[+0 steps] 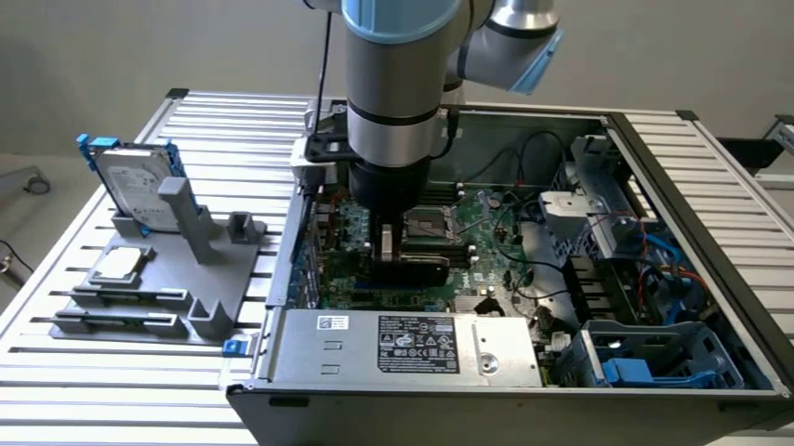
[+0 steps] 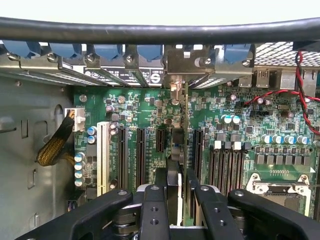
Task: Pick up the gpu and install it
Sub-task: 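Insert the gpu into the slot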
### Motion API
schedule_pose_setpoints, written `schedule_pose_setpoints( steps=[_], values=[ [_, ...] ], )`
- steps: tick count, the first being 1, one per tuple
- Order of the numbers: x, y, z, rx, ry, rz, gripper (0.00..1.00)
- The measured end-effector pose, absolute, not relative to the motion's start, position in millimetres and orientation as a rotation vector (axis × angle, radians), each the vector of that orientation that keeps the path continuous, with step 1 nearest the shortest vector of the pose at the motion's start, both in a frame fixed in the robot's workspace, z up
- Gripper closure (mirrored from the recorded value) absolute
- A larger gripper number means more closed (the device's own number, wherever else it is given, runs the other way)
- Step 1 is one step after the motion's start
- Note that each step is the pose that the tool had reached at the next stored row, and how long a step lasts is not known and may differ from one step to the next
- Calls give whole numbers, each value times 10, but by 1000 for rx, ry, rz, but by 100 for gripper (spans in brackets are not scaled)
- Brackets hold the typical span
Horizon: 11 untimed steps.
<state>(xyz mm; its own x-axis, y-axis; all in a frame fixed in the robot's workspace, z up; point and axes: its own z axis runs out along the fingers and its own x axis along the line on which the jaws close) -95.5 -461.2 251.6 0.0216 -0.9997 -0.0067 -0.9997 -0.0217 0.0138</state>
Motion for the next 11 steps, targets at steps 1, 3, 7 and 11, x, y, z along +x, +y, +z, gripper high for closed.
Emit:
schedule_pose_setpoints(
  steps=[1,3,7,11],
  values=[
    [-955,-4612,2514,2242,-2194,-23,74],
    [-954,-4611,2511,2242,-2194,-23,74],
    [-954,-4610,2507,2243,-2194,-24,66],
    [-954,-4611,2591,2243,-2194,-23,59]
  ],
)
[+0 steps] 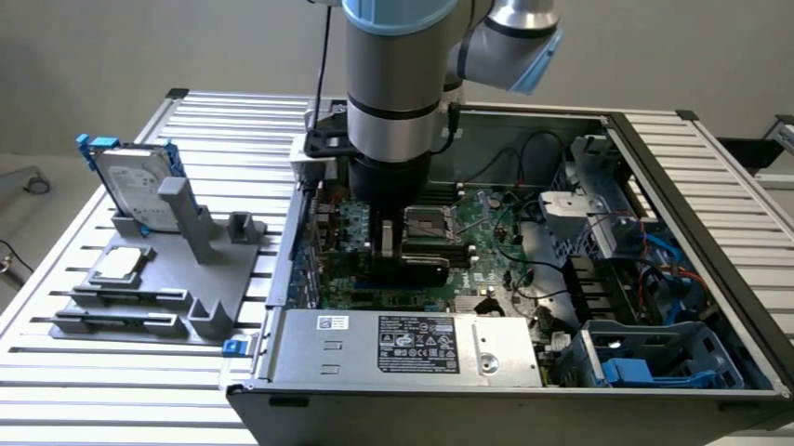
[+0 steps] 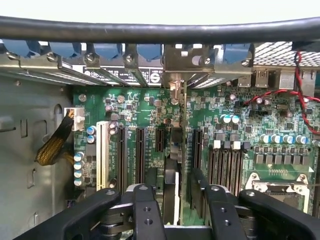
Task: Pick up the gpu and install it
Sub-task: 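Insert the gpu into the slot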
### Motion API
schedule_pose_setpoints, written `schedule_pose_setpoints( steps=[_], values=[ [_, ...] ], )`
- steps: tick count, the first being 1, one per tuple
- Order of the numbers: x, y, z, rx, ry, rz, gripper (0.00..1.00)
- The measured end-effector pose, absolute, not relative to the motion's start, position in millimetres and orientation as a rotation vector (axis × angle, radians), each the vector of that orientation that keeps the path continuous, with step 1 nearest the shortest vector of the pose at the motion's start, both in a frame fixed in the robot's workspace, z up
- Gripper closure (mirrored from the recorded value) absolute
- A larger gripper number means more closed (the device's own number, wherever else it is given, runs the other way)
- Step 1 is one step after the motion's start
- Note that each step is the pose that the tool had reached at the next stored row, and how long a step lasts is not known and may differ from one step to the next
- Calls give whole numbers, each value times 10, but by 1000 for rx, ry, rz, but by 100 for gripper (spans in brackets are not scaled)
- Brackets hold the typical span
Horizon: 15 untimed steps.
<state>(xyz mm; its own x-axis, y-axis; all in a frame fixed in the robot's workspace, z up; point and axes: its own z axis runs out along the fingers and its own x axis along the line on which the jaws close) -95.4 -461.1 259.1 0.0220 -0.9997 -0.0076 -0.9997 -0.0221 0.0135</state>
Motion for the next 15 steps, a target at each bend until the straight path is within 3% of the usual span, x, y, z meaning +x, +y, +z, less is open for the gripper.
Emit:
schedule_pose_setpoints(
  steps=[10,13,15],
  values=[
    [-954,-4589,2971,2243,-2193,-23,59],
    [-954,-4588,2984,2243,-2194,-23,68],
    [-954,-4588,2984,2243,-2194,-24,80]
  ],
)
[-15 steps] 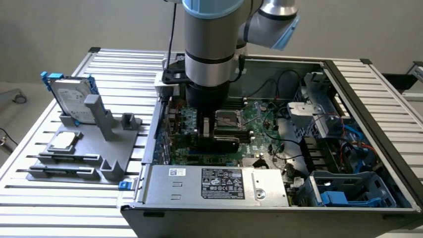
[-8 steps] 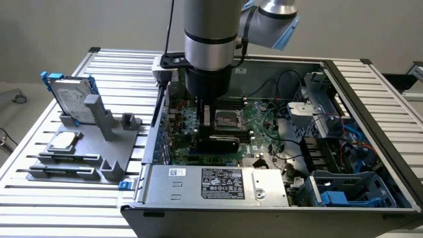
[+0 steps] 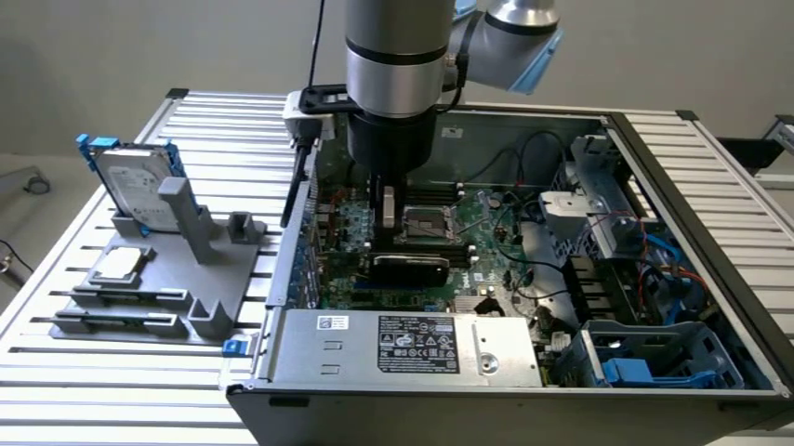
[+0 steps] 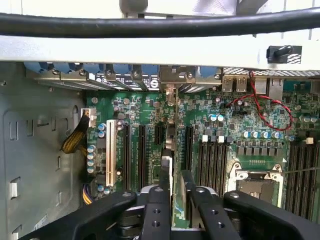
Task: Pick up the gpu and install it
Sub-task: 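Insert the gpu into the slot, then press down on the gpu until it lock into place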
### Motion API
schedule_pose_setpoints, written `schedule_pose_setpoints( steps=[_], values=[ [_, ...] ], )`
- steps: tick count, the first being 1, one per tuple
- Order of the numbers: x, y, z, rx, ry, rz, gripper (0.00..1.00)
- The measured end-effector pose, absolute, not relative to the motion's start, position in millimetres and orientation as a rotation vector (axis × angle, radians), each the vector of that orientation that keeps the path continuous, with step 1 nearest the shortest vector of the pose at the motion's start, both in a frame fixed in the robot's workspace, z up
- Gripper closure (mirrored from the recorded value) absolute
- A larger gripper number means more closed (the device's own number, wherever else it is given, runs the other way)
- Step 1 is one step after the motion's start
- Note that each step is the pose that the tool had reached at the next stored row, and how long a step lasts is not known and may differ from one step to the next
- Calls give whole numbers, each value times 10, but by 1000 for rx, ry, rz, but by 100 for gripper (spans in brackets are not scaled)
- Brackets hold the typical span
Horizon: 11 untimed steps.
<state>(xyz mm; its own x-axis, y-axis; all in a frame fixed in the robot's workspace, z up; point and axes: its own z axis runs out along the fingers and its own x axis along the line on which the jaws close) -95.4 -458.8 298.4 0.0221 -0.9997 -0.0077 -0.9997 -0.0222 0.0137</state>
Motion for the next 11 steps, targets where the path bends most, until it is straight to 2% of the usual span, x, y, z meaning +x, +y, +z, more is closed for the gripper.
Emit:
schedule_pose_setpoints(
  steps=[1,3,11],
  values=[
    [-954,-4588,2985,2243,-2194,-24,86],
    [-954,-4588,2985,2243,-2193,-24,89],
    [-954,-4588,2985,2243,-2193,-24,89]
  ],
)
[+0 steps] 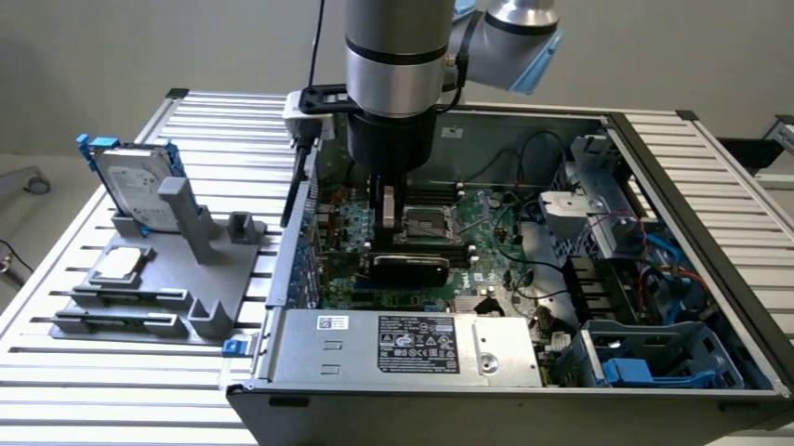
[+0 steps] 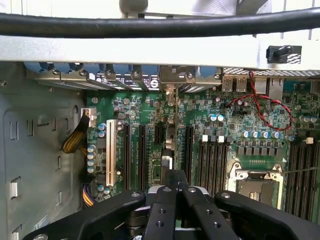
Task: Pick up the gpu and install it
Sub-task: 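Press down on the gpu until it lock into place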
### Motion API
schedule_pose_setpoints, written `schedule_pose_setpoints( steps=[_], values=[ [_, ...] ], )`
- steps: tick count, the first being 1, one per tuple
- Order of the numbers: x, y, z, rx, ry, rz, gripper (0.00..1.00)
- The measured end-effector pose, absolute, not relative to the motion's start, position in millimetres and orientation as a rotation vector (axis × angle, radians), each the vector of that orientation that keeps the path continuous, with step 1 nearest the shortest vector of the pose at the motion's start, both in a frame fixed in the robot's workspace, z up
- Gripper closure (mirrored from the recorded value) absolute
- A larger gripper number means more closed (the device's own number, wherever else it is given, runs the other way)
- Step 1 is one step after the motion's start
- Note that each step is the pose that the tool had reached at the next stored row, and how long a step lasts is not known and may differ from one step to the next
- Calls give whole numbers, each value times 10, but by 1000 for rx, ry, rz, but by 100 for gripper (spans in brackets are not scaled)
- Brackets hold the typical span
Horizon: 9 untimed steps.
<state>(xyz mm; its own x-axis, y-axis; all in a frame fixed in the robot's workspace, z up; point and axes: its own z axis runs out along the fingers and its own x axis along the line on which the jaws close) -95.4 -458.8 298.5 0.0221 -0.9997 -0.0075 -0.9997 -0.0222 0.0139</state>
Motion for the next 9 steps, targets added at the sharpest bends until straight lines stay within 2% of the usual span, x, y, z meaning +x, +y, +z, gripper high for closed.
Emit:
schedule_pose_setpoints(
  steps=[9],
  values=[
    [-954,-4587,2981,2243,-2193,-24,89]
  ],
)
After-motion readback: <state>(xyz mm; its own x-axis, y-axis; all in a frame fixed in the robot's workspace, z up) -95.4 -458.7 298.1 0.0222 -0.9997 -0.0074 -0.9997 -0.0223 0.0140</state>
